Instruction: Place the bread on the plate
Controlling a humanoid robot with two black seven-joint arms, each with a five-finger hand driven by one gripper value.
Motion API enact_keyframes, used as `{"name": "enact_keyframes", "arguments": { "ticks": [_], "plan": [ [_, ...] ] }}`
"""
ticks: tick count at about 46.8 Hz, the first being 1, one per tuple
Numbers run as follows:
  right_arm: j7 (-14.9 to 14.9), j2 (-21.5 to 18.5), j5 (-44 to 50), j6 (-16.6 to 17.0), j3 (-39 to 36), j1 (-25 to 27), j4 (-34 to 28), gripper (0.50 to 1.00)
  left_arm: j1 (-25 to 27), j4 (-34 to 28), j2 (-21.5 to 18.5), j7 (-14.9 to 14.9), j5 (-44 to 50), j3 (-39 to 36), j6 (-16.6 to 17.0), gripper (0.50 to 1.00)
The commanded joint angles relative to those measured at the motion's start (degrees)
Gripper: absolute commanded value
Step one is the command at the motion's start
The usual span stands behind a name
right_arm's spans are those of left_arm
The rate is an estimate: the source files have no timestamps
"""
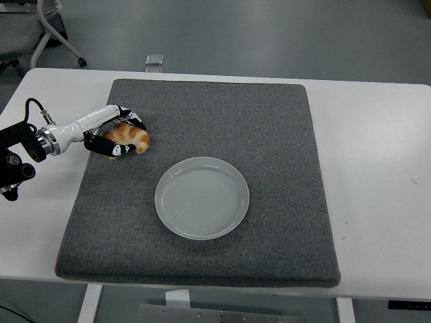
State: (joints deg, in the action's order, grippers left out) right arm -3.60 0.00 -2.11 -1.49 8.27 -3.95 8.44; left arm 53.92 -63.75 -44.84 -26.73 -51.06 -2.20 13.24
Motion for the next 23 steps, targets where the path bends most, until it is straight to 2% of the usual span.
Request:
{"name": "enact_keyframes", "arguments": {
  "ticks": [1, 9, 19, 23],
  "plan": [
    [0.0, 0.0, 0.0, 0.0, -0.01, 0.0, 0.0, 0.93, 0.39, 0.2, -0.77, 0.01, 0.17, 0.88, 0.03, 0.5],
    [0.0, 0.0, 0.0, 0.0, -0.01, 0.0, 0.0, 0.93, 3.99, 0.55, -4.72, 0.09, 0.26, 1.58, 0.03, 0.5],
    [0.0, 0.0, 0.0, 0.0, -0.01, 0.0, 0.0, 0.93, 11.11, 0.55, -9.03, 0.09, -0.09, 1.23, -0.32, 0.5],
    [0.0, 0.0, 0.0, 0.0, -0.01, 0.0, 0.0, 0.93, 14.27, 0.55, -9.39, 0.09, -0.09, 1.23, -2.16, 0.5]
  ]
}}
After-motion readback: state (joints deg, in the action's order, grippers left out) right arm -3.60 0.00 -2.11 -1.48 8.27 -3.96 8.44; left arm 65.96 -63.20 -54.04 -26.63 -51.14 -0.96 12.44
